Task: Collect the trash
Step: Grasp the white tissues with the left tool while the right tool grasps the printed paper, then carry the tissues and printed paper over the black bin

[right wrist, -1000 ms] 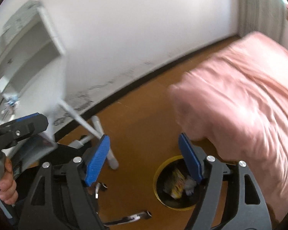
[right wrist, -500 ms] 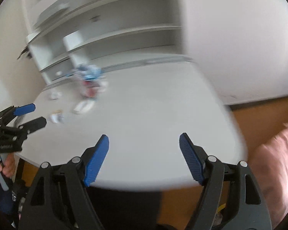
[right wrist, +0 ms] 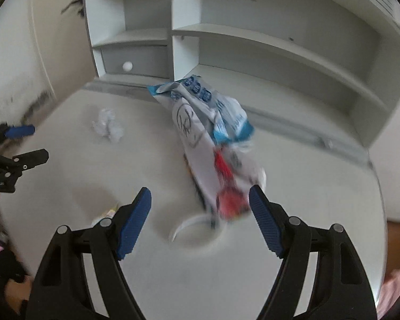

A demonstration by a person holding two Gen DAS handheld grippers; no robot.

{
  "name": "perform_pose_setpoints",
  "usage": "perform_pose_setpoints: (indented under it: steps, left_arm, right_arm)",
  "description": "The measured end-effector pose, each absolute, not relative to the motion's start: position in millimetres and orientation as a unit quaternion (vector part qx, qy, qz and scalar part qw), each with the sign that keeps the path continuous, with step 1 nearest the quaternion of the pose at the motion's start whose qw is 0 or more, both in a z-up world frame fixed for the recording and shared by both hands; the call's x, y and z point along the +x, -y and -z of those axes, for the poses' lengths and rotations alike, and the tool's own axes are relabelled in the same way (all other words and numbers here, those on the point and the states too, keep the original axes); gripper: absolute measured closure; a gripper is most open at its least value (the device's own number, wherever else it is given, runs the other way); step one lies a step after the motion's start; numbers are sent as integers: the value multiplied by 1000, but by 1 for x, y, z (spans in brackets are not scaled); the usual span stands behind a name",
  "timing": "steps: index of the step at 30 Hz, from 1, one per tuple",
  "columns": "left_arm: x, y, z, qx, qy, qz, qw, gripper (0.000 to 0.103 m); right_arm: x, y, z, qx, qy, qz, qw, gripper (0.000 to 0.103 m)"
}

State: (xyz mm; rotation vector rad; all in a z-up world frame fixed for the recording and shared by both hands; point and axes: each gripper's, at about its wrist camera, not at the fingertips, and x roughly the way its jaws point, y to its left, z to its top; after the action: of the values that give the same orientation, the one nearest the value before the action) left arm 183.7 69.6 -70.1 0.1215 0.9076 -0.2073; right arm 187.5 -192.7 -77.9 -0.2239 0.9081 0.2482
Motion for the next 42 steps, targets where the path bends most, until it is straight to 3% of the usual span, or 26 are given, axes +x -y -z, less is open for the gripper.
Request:
perform_pose_setpoints:
  steps: [2, 6, 9, 11, 13, 14, 15, 27, 31, 37, 42]
  left_arm:
    - [204, -55, 76, 59, -442, 117, 887, 11]
    - [236, -28, 91, 70, -446, 115, 885, 11]
    - [259, -18, 102, 73, -456, 108, 880, 11]
    - [270, -16, 107, 66, -463, 100, 878, 11]
    - [273, -18, 110, 59, -466, 96, 878, 16]
    - [273, -18, 112, 54, -469, 96, 876, 38]
    - [273, -18, 113, 55, -470, 92, 876, 43]
    - [226, -11, 58, 60, -418, 89, 902, 46]
    - [205, 1, 40, 61, -412, 104, 903, 46]
    - [160, 65, 26, 89, -398, 165, 898, 46]
    - [101, 167, 16, 105, -379, 266, 880, 46]
  right_arm:
    - [201, 189, 85, -123, -448, -121, 877, 42]
    - [217, 182, 100, -156, -457, -113, 868, 50]
    - [220, 177, 108, -180, -451, -116, 866, 69]
    - [216, 175, 103, -187, -439, -123, 870, 90]
    - [212, 174, 94, -184, -428, -132, 875, 94]
    - [210, 174, 90, -182, -423, -135, 877, 95]
    - [207, 175, 85, -175, -417, -142, 880, 95]
    - [186, 226, 31, -21, -348, -112, 931, 96]
    - [173, 267, 31, 34, -365, -83, 927, 96]
    - [94, 348, 25, 74, -367, -27, 927, 96]
    - [-13, 445, 28, 114, -357, 63, 925, 96]
